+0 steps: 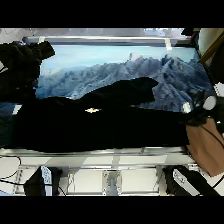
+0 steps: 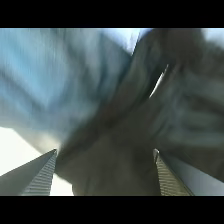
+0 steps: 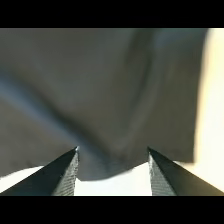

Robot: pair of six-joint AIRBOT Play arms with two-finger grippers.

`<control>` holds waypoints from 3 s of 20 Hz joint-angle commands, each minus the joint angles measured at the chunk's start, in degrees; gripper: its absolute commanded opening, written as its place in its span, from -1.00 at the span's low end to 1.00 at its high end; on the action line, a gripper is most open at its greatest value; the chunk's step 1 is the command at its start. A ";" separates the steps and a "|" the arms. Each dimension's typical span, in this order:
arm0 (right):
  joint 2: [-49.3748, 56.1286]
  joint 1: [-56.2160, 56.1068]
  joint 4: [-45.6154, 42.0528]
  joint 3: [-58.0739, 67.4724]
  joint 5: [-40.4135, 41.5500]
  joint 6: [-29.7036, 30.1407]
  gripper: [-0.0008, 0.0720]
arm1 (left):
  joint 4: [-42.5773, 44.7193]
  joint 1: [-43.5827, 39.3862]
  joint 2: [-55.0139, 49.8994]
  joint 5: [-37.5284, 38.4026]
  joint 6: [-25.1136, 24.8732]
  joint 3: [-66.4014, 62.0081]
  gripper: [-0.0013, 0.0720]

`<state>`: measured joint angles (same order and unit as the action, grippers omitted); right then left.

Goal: Fold the clothes and pants, and hang the long-sleeved shirts on hangers.

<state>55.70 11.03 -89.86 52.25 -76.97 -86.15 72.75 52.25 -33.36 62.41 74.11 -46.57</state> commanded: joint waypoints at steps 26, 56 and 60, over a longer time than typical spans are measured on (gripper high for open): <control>37.97 -0.02 34.67 16.90 21.97 0.94 0.26 | -17.29 -18.10 -57.42 -13.14 -1.11 -30.08 0.95; 43.10 -12.96 22.23 32.41 12.70 -1.86 0.25 | -20.37 -14.80 -64.13 -4.24 -15.91 -33.38 0.79; 43.10 -12.98 22.14 32.41 12.50 -1.88 0.25 | -20.13 -14.80 -64.85 -2.01 -16.46 -33.35 0.79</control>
<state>98.76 -1.89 -67.70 84.62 -64.14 -87.70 54.57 37.47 -97.69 58.67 58.81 -79.75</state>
